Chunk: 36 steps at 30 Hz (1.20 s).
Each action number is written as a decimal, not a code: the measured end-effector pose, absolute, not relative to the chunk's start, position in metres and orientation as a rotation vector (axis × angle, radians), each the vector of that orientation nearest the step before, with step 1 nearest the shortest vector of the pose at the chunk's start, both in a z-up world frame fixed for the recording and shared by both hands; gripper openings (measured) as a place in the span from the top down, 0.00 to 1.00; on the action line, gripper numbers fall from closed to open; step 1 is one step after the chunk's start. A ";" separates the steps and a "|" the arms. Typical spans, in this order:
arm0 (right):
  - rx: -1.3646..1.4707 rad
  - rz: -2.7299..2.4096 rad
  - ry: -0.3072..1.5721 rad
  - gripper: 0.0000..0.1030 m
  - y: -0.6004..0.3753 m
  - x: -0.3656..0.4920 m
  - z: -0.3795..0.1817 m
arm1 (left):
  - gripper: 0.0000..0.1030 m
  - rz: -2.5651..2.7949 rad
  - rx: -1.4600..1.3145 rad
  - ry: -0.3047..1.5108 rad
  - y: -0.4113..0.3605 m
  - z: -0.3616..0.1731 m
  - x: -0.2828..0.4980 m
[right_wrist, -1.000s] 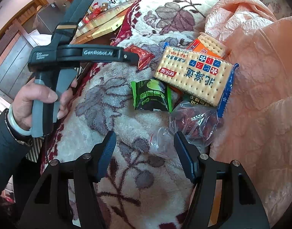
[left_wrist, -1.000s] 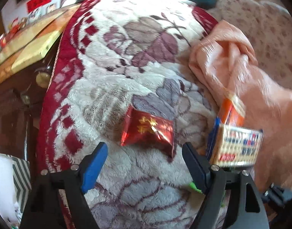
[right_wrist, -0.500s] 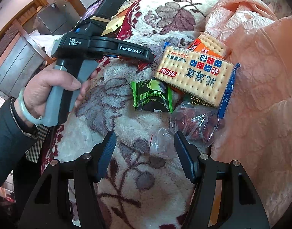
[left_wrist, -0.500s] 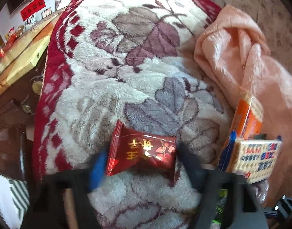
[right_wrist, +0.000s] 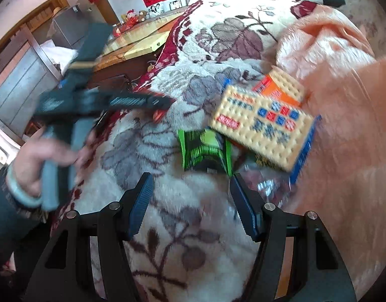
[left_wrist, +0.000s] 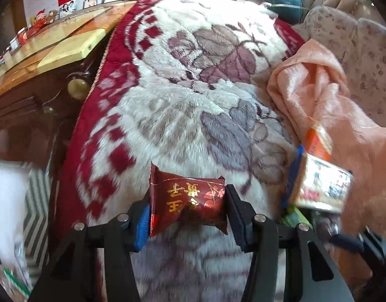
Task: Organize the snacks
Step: 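Grasp the red candy packet with the left gripper while the right gripper grasps a green packet, then carry the red packet and green packet over the white tray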
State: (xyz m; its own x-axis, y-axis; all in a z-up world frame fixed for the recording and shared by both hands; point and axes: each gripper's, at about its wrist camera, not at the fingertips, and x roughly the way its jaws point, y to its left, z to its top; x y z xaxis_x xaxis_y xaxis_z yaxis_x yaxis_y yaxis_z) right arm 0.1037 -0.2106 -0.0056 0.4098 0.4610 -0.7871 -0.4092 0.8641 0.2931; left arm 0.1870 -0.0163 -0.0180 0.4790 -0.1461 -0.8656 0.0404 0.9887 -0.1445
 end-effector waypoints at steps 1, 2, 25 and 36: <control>0.050 0.545 1.016 0.38 -0.207 0.110 -0.007 | 0.47 -0.103 -0.112 1.063 -0.014 -0.017 0.180; 0.047 0.540 1.021 0.38 -0.204 0.115 -0.008 | 0.47 -0.086 -0.107 1.062 -0.011 -0.015 0.172; -0.036 0.602 1.056 0.67 -0.176 0.118 -0.013 | 0.46 -0.048 -0.197 1.073 0.017 -0.016 0.082; -0.075 0.647 1.037 0.67 -0.156 0.079 0.003 | 0.46 0.036 -0.170 1.012 0.038 0.003 0.049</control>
State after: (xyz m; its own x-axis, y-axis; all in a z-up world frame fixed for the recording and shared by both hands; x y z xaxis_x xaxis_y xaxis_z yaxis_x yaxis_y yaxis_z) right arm 0.0793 -0.1558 0.0029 0.3417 0.4623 -0.8182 -0.5310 0.8133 0.2377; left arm 0.0491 0.0380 0.0034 0.5308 -0.0483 -0.8461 -0.1087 0.9862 -0.1245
